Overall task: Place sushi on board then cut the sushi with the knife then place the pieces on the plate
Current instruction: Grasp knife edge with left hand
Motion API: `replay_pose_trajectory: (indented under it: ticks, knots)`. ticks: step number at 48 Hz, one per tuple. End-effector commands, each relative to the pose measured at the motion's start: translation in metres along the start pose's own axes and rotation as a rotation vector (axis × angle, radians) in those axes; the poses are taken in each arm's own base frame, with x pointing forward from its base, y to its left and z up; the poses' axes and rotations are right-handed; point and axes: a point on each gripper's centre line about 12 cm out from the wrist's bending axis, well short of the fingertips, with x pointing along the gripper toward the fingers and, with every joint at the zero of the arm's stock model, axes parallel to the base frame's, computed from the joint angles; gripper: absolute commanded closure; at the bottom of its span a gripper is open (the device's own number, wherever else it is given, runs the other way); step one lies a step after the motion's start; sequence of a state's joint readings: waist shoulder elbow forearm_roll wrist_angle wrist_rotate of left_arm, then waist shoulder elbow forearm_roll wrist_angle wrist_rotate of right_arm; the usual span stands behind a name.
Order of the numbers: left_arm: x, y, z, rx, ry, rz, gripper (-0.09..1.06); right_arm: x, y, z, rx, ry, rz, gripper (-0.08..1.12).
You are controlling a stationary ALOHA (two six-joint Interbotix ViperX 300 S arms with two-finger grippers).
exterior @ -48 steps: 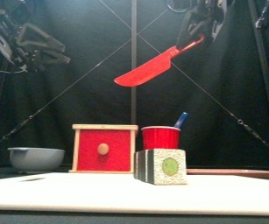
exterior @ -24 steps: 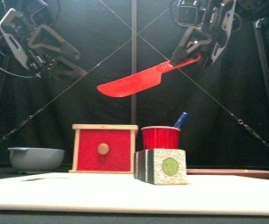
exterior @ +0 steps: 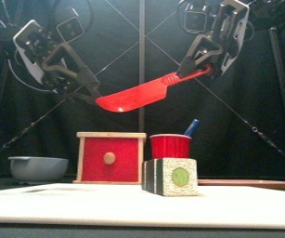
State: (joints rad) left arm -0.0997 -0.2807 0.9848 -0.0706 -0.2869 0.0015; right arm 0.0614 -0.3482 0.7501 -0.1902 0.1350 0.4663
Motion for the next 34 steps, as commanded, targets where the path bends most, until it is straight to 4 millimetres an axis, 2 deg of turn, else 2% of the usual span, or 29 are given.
replay_pose_trajectory:
  ticks: [1,12,34]
  knots:
    - [0.010,-0.001,0.009,-0.003,-0.015,0.000,0.07,-0.004,0.005,0.007,-0.002,-0.030,0.018,0.55]
    - [0.021,0.003,0.009,-0.005,0.001,0.012,0.08,0.002,0.006,0.002,-0.006,-0.013,0.021,0.55]
    - [0.027,0.009,0.009,-0.011,0.008,0.029,0.11,0.003,0.010,0.000,-0.016,-0.007,0.031,0.55]
